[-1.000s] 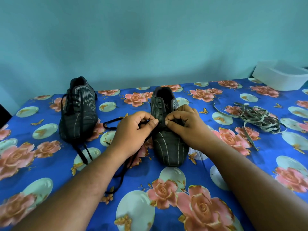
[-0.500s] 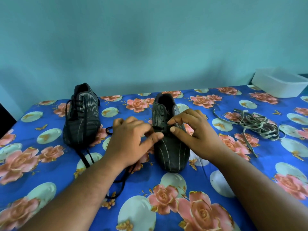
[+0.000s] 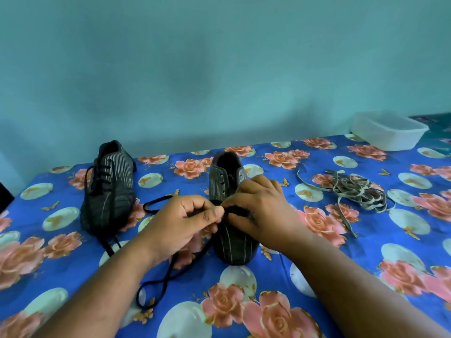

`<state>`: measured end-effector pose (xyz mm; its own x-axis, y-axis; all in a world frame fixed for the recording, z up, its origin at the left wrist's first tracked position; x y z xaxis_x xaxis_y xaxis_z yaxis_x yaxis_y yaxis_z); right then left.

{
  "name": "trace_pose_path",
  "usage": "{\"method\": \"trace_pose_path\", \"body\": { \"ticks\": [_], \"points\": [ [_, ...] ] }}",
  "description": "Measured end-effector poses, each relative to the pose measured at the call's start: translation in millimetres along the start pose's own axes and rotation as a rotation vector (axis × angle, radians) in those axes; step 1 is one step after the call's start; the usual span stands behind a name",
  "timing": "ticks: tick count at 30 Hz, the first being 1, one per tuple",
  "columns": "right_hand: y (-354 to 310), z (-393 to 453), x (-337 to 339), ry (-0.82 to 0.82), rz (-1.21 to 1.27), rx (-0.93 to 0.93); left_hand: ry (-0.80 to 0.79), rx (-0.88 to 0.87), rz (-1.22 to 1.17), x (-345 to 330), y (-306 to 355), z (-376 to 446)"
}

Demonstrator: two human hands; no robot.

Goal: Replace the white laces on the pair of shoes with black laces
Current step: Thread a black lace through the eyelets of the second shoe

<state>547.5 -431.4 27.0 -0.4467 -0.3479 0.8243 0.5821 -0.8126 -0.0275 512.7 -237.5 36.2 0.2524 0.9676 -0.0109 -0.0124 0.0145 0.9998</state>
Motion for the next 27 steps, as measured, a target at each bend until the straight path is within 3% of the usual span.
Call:
{"method": "trace_pose_path", "body": {
  "ticks": [3,6,10,13,20,27],
  "points": [
    [-3,2,4,0.074,0.014,0.018,0.018,0.006,-0.043,-2,10,-1],
    [4,3,9,0.13,0.208,0.001,0.088,-0.113,0.139,4,11,10],
    [18,2,17,0.224,0.352,0.062,-0.087,-0.234,0.492,4,11,28],
    [27,0,24,0.252,0.478,-0.018,-0.179,-0.298,0.606,-12,17,39],
    [53,-1,35,0.286,0.863,-0.443,0.01,-0.381,0.305,-10,-12,35],
    [96,-7,30,0.408,0.941,-0.772,0.122,-0.451,0.132,-4,-18,33]
  ]
}}
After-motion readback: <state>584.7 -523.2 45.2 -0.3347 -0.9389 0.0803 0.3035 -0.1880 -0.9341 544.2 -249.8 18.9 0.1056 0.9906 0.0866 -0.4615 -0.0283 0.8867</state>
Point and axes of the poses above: each hand's wrist, its own z-axis towards the middle knuckle, its own x-axis out of the back of the hand, y = z × x, the point moved 2 cm from there along z, towards the middle knuckle, and after that the axes turned 13 degrees about -z, right-handed, at the moved point
